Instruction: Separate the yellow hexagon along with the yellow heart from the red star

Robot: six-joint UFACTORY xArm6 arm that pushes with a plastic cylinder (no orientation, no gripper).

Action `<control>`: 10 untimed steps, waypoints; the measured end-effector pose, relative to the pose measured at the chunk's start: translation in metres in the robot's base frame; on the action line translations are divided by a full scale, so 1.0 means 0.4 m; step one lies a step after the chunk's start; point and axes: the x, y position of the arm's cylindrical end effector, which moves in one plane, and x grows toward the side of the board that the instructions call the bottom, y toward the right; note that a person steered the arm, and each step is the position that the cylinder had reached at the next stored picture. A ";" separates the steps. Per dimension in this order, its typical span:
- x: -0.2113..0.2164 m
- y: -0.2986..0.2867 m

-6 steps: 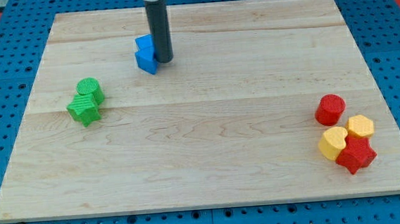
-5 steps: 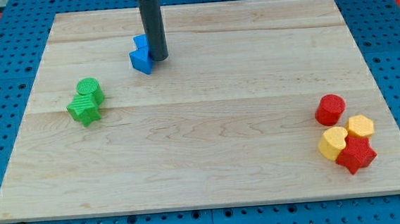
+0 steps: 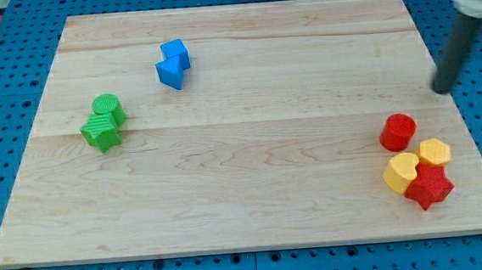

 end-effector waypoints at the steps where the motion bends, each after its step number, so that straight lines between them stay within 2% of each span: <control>1: 0.128 0.048; 2: 0.221 -0.017; 6: 0.256 -0.326; 8: 0.256 -0.349; 9: 0.285 -0.343; 10: 0.368 -0.375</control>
